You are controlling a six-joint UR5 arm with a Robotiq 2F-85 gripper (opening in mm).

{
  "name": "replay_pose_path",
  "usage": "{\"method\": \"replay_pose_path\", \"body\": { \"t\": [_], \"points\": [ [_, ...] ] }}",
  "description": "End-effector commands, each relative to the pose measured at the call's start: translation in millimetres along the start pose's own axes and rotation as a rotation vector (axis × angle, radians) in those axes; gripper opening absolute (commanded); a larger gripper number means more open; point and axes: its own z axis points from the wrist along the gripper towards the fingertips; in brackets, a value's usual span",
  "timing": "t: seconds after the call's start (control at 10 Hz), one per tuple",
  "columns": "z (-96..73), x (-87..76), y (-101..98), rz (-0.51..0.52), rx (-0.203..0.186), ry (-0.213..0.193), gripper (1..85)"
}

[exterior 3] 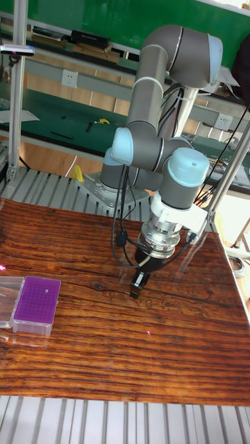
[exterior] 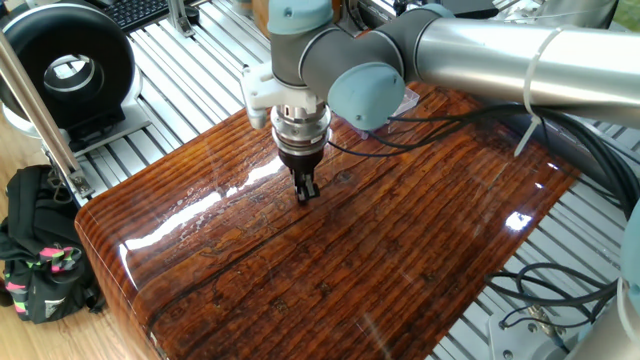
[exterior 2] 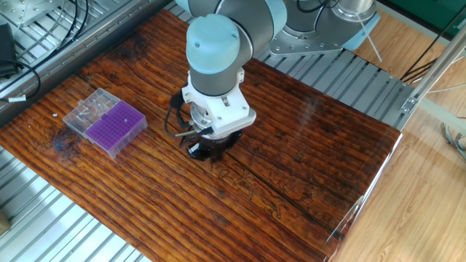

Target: Insert a small pipette tip into the holder for small pipette tips

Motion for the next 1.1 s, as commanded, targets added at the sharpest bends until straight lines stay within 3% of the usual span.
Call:
{"method": "replay_pose_path", "body": {
  "t": [0.0,0.6,1.0],
  "points": [
    [2.2,-2.4,-4.9,-0.006,0.013,-0.012,22.3],
    [0.9,-2.5,3.7,-0.007,-0.012,-0.019,22.3],
    [-0.3,0.4,2.9,-0.012,-0.007,-0.011,21.7]
  ]
}}
